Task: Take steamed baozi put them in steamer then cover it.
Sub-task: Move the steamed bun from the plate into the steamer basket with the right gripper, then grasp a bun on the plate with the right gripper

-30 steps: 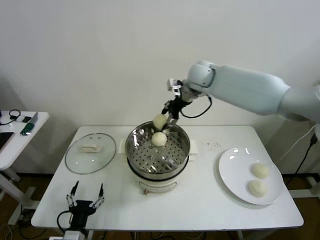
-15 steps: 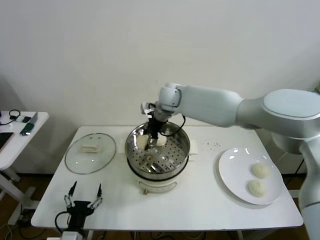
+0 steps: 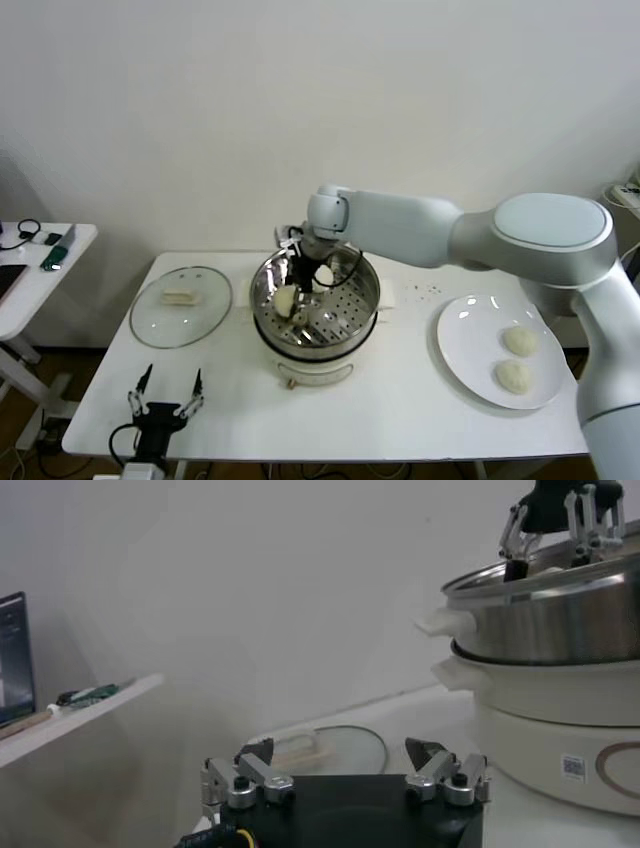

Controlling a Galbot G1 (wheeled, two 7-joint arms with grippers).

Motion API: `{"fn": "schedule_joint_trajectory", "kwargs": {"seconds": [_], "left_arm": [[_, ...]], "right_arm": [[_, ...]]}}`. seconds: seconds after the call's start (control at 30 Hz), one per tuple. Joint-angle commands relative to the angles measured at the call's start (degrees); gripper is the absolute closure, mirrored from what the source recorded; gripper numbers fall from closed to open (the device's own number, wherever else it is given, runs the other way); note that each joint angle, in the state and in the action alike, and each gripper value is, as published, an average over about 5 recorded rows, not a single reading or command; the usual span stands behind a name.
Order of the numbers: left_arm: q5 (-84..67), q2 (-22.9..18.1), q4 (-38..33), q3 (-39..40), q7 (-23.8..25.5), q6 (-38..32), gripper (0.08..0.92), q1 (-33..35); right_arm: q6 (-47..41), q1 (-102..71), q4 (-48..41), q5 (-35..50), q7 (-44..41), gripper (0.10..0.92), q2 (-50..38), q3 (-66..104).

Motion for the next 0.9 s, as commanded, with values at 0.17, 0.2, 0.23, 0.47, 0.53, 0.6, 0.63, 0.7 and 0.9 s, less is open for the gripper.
{"fn": "schedule_joint_trajectory", "kwargs": {"seconds": [0.17, 0.2, 0.23, 0.47, 0.53, 0.6, 0.63, 0.7, 0.9], "left_arm": [[0.09, -0.13, 0.0, 0.15, 0.0, 0.01, 0.177, -0.02], [0.11, -0.15, -0.02, 0.17, 0.0, 0.0, 0.177, 0.01], [0.13, -0.17, -0.04, 0.18, 0.0, -0.01, 0.177, 0.04], [0.17, -0.2, -0.23, 0.14, -0.04, -0.04, 0.177, 0.17], [0.21, -0.2, -0.26, 0.19, -0.05, -0.02, 0.177, 0.13], [0.24, -0.2, -0.28, 0.28, -0.07, 0.0, 0.177, 0.07], [0.27, -0.2, -0.26, 0.33, -0.08, 0.01, 0.177, 0.04], [0.33, -0.15, -0.2, 0.44, -0.09, 0.03, 0.177, -0.04], [0.44, -0.02, -0.17, 0.68, -0.13, 0.17, 0.177, -0.37]], "right_arm": [[-0.13, -0.73, -0.56, -1.11, 0.68, 0.25, 0.54, -0.25], [-0.15, -0.7, -0.5, -1.21, 0.7, 0.232, 0.43, -0.21], [-0.16, -0.61, -0.39, -1.22, 0.66, 0.221, 0.3, -0.15], [0.22, 2.45, 2.06, -1.22, -0.72, 0.203, -2.41, 0.76], [0.68, 4.4, 4.25, -1.53, -1.56, 0.203, -4.56, 0.92], [1.21, 6.63, 7.33, -1.74, -2.31, 0.203, -7.4, 1.08], [1.53, 8.08, 9.38, -1.83, -2.76, 0.203, -9.43, 1.09], [2.15, 10.94, 13.45, -1.93, -3.58, 0.203, -13.8, 0.92], [4.48, 17.42, 24.69, -5.32, -5.82, 0.203, -28.9, -0.95]]}}
